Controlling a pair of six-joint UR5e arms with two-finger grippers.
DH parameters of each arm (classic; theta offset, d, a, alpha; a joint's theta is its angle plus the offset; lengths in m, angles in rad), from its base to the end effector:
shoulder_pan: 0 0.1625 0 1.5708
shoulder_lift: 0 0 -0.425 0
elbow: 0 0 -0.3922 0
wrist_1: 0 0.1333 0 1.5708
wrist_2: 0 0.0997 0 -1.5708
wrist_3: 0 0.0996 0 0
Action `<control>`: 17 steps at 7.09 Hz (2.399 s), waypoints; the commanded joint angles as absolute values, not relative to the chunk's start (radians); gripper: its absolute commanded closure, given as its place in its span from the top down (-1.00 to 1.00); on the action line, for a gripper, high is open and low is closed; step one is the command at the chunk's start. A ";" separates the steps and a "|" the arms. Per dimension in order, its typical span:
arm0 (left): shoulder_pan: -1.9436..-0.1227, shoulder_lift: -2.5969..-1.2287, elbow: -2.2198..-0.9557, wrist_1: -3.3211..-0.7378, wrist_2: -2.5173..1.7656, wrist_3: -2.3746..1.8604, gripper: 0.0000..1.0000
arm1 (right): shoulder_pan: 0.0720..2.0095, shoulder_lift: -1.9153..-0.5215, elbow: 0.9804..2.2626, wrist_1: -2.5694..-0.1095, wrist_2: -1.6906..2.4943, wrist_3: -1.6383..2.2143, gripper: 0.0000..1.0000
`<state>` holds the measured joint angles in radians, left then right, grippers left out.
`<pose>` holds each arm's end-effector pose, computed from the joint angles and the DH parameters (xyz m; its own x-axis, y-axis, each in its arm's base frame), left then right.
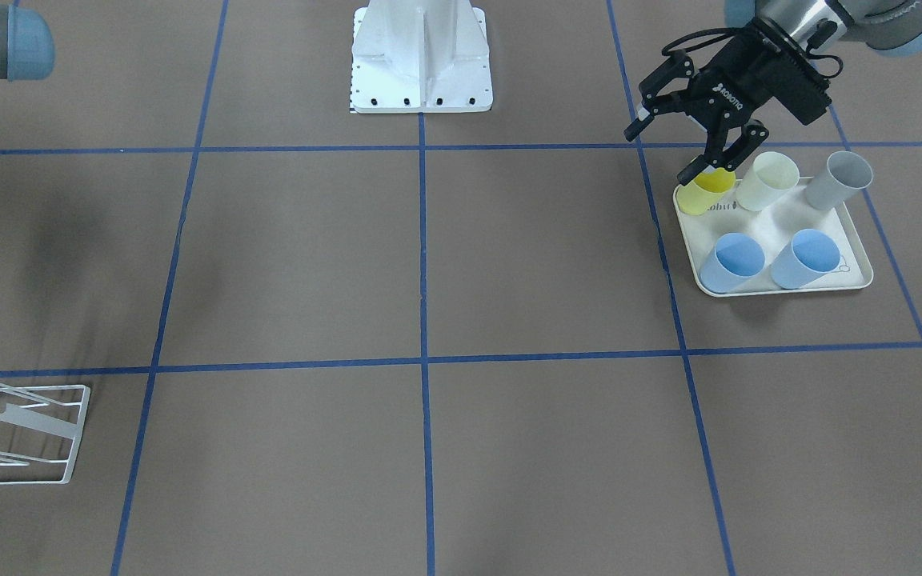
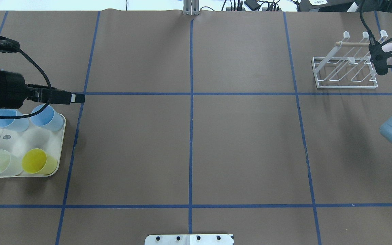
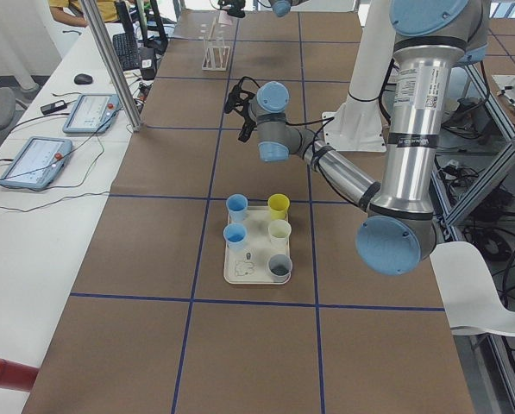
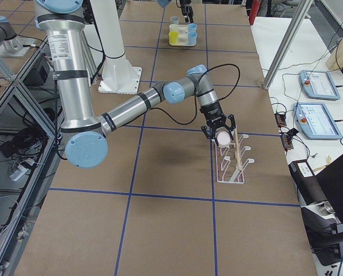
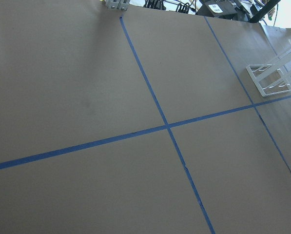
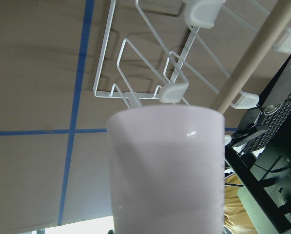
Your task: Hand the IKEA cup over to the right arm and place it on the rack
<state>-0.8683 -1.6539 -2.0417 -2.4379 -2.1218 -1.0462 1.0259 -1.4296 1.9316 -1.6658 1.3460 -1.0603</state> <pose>0.2402 -0.4093 0.2938 0.2416 0.3751 -0.8949 0.2251 0.8755 0.4277 -0.1436 -0.5369 0.4442 0.0144 -0.8952 -0.4454 0.9999 0.0087 0.0148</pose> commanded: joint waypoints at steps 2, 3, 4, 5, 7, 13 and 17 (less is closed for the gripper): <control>-0.867 -1.654 -2.042 -2.439 -2.121 -1.048 1.00 | 0.999 -1.421 1.904 -1.657 1.307 -1.072 -0.35; -0.865 -1.654 -2.042 -2.439 -2.120 -1.048 1.00 | 0.999 -1.404 1.888 -1.657 1.301 -1.074 -0.35; -0.864 -1.654 -2.042 -2.439 -2.120 -1.048 1.00 | 0.999 -1.401 1.873 -1.657 1.292 -1.074 -0.35; -0.864 -1.654 -2.042 -2.439 -2.118 -1.049 1.00 | 0.999 -1.384 1.859 -1.657 1.284 -1.074 -0.35; -0.862 -1.654 -2.040 -2.439 -2.118 -1.049 1.00 | 0.997 -1.381 1.845 -1.657 1.284 -1.074 -0.34; -0.862 -1.654 -2.040 -2.439 -2.118 -1.049 1.00 | 0.979 -1.322 1.755 -1.655 1.261 -1.071 -0.27; -0.862 -1.655 -2.040 -2.439 -2.118 -1.049 1.00 | 0.971 -1.338 1.756 -1.657 1.235 -1.071 0.98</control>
<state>-0.8621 -1.6538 -2.0402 -2.4390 -2.1184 -1.0492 0.9735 -1.3334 1.7564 -1.6563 1.2383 -1.0707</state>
